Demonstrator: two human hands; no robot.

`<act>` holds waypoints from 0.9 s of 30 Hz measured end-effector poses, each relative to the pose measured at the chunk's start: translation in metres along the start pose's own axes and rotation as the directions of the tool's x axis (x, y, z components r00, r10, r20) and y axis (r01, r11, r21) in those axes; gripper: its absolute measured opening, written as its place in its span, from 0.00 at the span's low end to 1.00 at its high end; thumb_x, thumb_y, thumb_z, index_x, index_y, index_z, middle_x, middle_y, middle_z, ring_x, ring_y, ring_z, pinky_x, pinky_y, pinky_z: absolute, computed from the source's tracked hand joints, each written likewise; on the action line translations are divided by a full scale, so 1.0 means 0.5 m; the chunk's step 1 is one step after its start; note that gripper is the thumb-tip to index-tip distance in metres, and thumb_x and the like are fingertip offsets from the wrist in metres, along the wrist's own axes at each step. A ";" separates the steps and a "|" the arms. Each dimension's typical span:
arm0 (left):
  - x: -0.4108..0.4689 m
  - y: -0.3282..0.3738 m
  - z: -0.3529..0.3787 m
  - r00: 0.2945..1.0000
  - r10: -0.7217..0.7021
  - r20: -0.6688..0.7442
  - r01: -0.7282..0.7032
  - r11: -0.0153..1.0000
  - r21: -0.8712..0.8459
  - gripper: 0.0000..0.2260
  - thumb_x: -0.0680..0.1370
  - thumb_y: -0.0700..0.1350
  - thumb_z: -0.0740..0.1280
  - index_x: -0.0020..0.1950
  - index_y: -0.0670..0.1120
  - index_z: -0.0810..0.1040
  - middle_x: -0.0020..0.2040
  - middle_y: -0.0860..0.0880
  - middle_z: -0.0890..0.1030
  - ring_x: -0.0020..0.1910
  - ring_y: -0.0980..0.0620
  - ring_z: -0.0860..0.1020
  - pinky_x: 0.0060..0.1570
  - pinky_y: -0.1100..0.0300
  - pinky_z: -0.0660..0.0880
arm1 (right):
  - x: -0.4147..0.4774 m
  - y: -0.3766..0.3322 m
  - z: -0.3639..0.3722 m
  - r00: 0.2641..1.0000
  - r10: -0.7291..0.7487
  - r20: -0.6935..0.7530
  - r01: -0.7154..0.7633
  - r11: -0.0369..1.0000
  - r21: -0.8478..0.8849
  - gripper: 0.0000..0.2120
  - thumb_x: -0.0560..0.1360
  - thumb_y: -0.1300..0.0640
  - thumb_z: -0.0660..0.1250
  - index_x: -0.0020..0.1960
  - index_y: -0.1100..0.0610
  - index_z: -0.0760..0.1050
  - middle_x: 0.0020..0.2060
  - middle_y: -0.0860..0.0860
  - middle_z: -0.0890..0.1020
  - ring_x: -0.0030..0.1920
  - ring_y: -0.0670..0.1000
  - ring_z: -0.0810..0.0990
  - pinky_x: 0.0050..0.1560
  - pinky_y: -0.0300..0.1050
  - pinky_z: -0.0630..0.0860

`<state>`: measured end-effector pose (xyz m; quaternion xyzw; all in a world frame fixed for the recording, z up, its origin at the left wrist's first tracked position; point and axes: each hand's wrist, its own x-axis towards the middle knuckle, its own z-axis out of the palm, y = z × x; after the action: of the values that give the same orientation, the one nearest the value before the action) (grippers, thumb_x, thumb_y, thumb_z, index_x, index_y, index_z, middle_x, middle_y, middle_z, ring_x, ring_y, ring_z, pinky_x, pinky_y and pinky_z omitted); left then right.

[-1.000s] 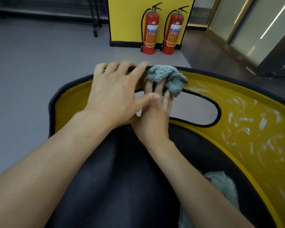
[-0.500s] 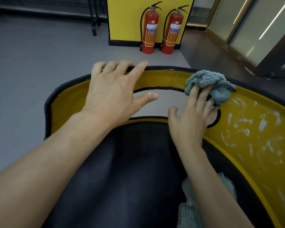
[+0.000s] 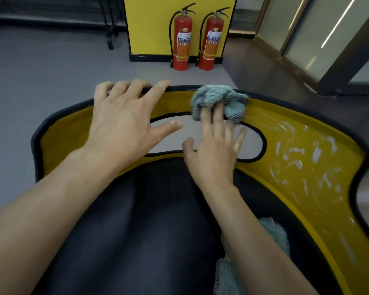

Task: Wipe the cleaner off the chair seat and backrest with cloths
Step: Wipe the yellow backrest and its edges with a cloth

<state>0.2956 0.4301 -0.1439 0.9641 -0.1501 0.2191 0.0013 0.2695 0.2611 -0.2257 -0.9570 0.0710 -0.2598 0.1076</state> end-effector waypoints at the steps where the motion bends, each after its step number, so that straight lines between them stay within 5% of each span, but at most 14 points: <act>1: -0.001 0.000 0.000 1.000 -0.003 0.005 0.003 1.000 0.000 0.36 0.76 0.75 0.50 0.80 0.58 0.58 0.70 0.47 0.74 0.69 0.42 0.71 0.69 0.44 0.60 | -0.003 0.018 -0.006 0.997 0.071 -0.010 -0.071 0.997 -0.001 0.40 0.76 0.48 0.63 0.82 0.50 0.46 0.82 0.53 0.49 0.77 0.61 0.54 0.76 0.71 0.47; 9: -0.004 -0.003 0.000 1.000 0.001 0.009 -0.001 1.000 -0.023 0.36 0.77 0.75 0.51 0.80 0.58 0.57 0.71 0.49 0.72 0.69 0.44 0.70 0.70 0.46 0.59 | 0.015 -0.058 -0.005 0.968 0.250 -0.024 -0.239 0.944 0.228 0.41 0.77 0.44 0.61 0.82 0.57 0.45 0.81 0.61 0.43 0.79 0.66 0.49 0.78 0.65 0.46; 14: -0.006 -0.004 0.004 1.000 0.013 -0.021 -0.014 1.000 -0.024 0.35 0.77 0.73 0.53 0.79 0.57 0.60 0.69 0.48 0.74 0.67 0.43 0.71 0.68 0.46 0.60 | -0.010 -0.158 0.032 0.999 -0.032 0.009 0.028 0.954 0.300 0.43 0.78 0.47 0.65 0.82 0.53 0.41 0.81 0.57 0.40 0.80 0.64 0.45 0.79 0.63 0.41; 19: -0.005 -0.003 0.002 1.000 0.004 -0.011 -0.004 0.999 -0.037 0.35 0.77 0.74 0.52 0.79 0.57 0.61 0.69 0.47 0.74 0.67 0.42 0.71 0.69 0.45 0.59 | -0.008 -0.072 0.038 0.984 -0.175 0.043 0.174 0.984 0.043 0.42 0.74 0.51 0.69 0.81 0.50 0.50 0.81 0.52 0.52 0.78 0.59 0.57 0.75 0.72 0.48; 27: -0.003 0.005 -0.004 1.000 0.001 0.003 -0.001 0.999 -0.040 0.33 0.78 0.71 0.53 0.79 0.56 0.61 0.69 0.47 0.75 0.70 0.41 0.70 0.74 0.42 0.53 | -0.024 0.096 -0.006 0.985 0.172 0.006 -0.169 0.973 -0.159 0.38 0.76 0.51 0.63 0.81 0.50 0.49 0.82 0.52 0.48 0.76 0.59 0.59 0.74 0.74 0.49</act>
<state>0.2927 0.4282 -0.1431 0.9641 -0.1548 0.2147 0.0203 0.2539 0.2165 -0.2405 -0.9554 0.1721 -0.2339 0.0539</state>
